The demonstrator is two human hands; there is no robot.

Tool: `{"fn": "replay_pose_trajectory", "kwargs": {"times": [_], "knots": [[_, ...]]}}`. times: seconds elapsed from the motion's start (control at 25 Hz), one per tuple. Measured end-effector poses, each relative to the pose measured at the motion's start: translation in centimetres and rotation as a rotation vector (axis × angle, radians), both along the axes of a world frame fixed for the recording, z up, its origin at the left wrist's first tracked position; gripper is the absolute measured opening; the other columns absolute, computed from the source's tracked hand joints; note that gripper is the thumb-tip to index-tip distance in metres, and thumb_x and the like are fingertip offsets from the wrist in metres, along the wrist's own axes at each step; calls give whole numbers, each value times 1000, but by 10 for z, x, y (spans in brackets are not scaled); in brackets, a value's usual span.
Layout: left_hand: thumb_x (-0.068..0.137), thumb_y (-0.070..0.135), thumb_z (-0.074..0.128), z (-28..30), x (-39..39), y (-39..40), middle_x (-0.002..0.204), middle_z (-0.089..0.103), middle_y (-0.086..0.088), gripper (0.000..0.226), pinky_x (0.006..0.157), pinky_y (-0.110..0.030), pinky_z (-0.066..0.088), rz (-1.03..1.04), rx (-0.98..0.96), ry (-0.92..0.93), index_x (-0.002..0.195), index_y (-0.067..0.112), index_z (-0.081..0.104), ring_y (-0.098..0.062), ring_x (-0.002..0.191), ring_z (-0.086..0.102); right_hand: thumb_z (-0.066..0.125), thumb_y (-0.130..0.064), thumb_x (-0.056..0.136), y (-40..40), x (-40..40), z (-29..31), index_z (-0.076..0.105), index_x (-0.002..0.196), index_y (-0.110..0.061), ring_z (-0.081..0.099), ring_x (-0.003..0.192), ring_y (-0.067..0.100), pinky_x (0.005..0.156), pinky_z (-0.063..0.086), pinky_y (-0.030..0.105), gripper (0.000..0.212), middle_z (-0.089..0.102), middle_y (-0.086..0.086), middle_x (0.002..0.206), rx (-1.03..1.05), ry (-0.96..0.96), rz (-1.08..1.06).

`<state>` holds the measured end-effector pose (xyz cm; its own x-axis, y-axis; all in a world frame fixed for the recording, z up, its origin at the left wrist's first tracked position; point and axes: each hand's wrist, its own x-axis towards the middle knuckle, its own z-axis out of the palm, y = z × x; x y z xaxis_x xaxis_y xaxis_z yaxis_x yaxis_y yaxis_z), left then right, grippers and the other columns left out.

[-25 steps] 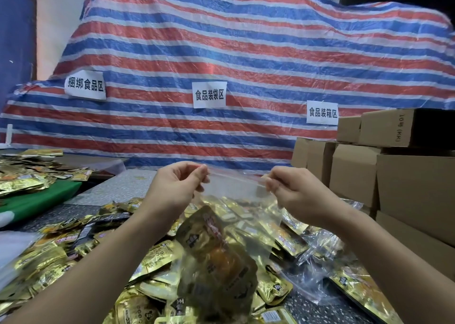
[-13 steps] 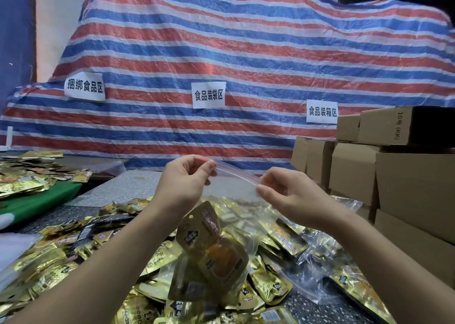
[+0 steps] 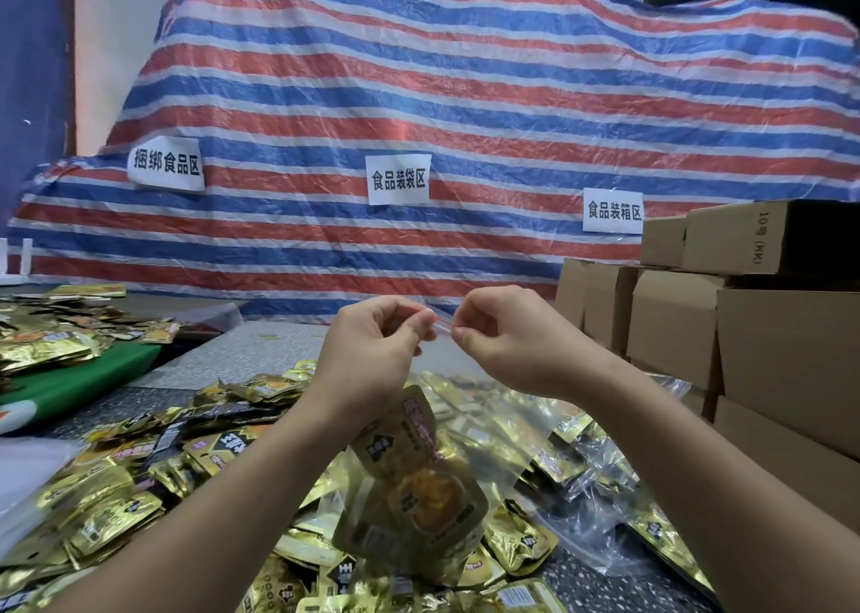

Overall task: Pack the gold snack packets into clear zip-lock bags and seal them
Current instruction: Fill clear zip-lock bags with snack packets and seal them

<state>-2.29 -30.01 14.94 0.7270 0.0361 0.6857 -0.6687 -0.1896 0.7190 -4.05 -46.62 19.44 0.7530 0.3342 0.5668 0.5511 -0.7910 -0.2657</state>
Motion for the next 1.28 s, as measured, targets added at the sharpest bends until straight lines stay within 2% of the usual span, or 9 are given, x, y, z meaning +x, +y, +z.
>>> {"fn": "replay_pose_trajectory", "kwargs": {"times": [0.24,0.36,0.56,0.68,0.92,1.08,1.28], "knots": [[94,24,65,-2,-1,1,76,72,11,14,57,-9,46,-30,-11,17,83,23,74,2,66,63,60,-34,97,4,0,0,62,83,-26,53,67,4,55,37,14,16,60,-11,78,-2,22,7],[92,24,67,-2,-2,-1,77,74,8,12,60,-12,49,-57,-24,23,83,25,75,-1,66,65,62,-30,97,11,1,1,56,78,-32,53,66,2,52,38,11,20,58,-13,77,-1,-17,14],[92,23,67,-4,-1,4,77,75,-2,14,61,-17,54,-130,-113,129,85,13,75,-12,69,71,61,-28,98,11,3,-2,56,79,-30,53,68,5,55,36,14,20,59,-11,78,7,4,-8],[94,21,65,-3,-1,6,78,75,-5,16,64,-19,55,-142,-81,117,86,13,75,-14,71,72,63,-31,96,14,4,-3,58,80,-30,55,69,2,54,37,12,17,60,-13,79,19,-6,6],[94,20,65,-6,-2,-1,72,72,5,16,62,-18,54,40,23,-61,81,21,75,-6,67,68,65,-26,95,19,4,-2,58,73,-32,53,65,1,52,38,6,24,58,-14,73,51,-47,-26],[93,21,67,-8,0,-5,68,70,6,18,60,-20,54,73,-103,-38,76,24,74,-4,62,65,68,-30,94,18,1,-1,66,79,-29,54,65,1,50,38,7,15,61,-14,73,128,5,0],[92,23,68,-1,6,6,62,68,2,20,57,-23,53,133,-222,-4,72,23,72,-5,56,60,66,-31,94,1,-2,0,68,82,-26,61,75,5,64,48,18,13,66,-10,80,100,56,-59]]}}
